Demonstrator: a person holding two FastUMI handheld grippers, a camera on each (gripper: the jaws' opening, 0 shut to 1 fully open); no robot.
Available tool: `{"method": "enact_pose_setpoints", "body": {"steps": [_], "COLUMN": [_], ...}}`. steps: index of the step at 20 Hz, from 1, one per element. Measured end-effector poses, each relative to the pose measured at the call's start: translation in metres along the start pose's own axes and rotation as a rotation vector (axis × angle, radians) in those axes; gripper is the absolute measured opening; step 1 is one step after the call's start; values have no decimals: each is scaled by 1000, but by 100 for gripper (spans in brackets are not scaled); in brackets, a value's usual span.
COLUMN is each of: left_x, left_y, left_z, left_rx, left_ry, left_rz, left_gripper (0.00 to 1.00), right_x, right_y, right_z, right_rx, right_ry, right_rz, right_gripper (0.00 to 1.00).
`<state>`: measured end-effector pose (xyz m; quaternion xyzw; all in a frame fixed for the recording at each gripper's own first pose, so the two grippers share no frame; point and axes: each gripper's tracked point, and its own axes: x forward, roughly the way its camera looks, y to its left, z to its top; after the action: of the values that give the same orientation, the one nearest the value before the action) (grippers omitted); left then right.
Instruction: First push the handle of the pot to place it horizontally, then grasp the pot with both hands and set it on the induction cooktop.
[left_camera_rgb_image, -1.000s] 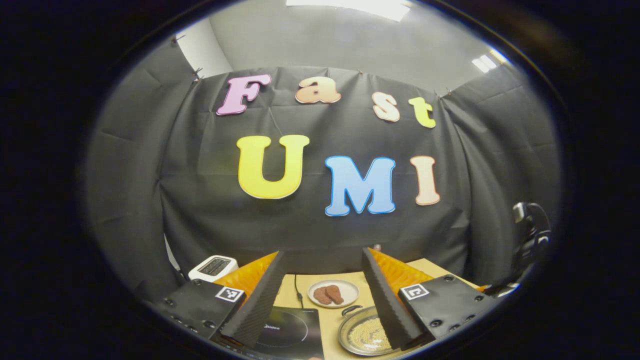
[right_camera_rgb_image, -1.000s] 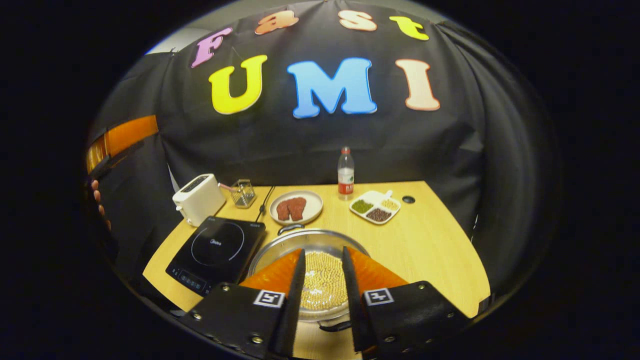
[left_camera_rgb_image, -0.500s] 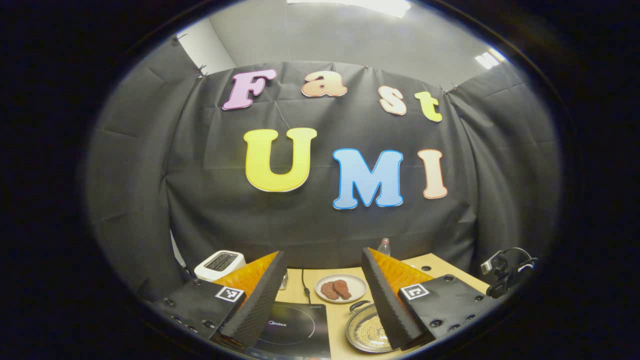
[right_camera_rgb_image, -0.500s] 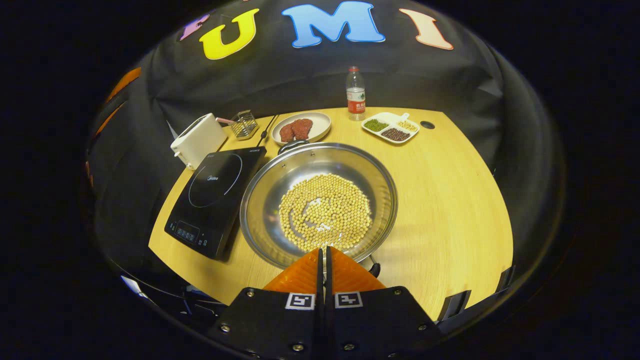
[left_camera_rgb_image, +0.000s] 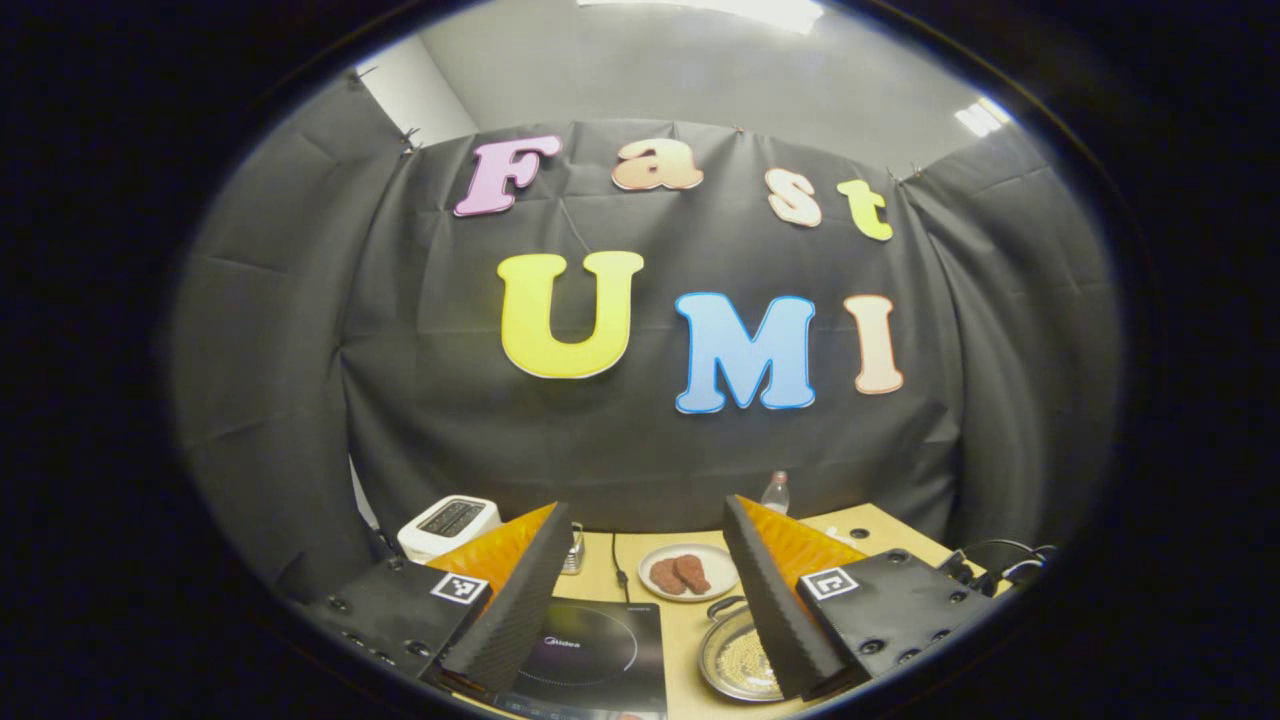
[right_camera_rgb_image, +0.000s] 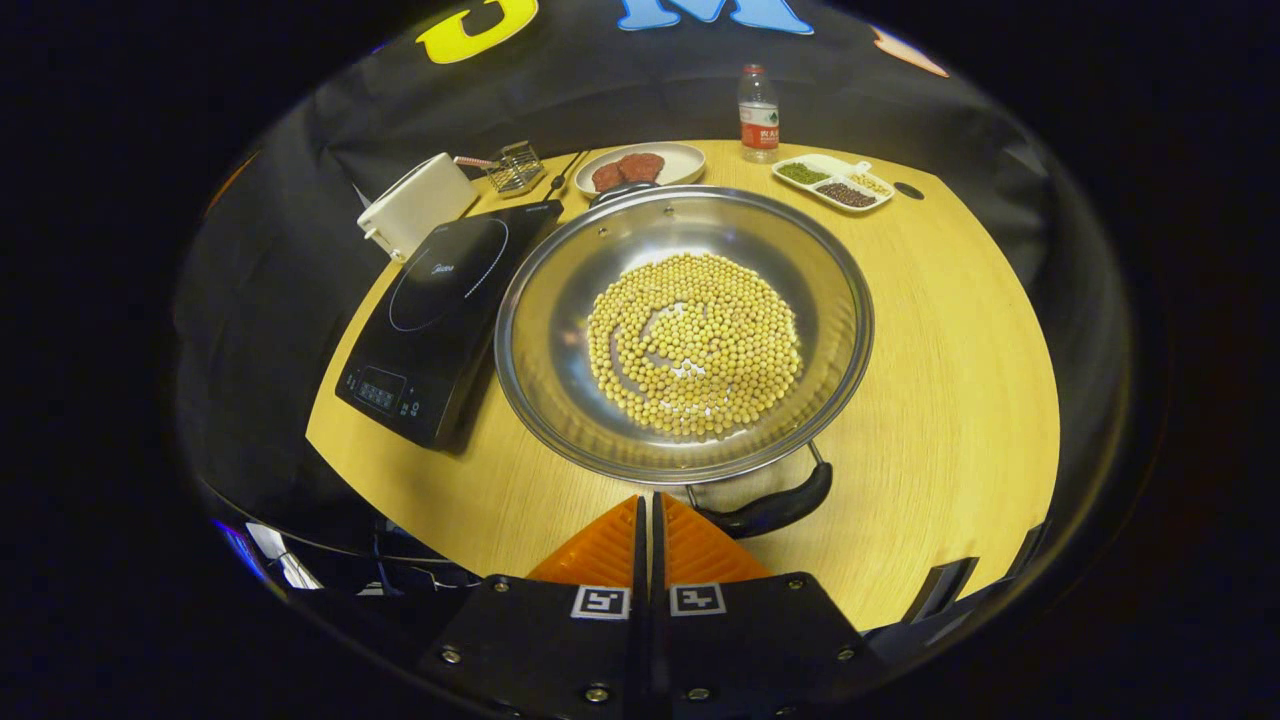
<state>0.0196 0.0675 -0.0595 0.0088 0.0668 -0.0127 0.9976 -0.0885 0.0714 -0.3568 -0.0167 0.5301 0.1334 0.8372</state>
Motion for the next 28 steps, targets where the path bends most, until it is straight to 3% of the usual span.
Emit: {"method": "enact_pose_setpoints", "body": {"steps": [13, 21, 22, 28], "left_x": [-3, -5, -6, -6], "left_y": [-3, -18, -20, -23], "left_z": [-13, -9, -9, -9], "left_rx": [14, 38, 39, 39], "left_ry": [33, 28, 27, 25], "left_rz": [-2, -36, -37, -37], "left_gripper": [95, 100, 95, 95], "right_x": [16, 11, 10, 7], "right_y": [-30, -76, -82, -116], "right_z": [-10, -3, -1, 13], "right_rx": [52, 83, 81, 86], "right_ry": [9, -12, -14, -27], "right_rz": [-74, -160, -172, -228], "right_gripper": [0, 0, 1, 1]}}
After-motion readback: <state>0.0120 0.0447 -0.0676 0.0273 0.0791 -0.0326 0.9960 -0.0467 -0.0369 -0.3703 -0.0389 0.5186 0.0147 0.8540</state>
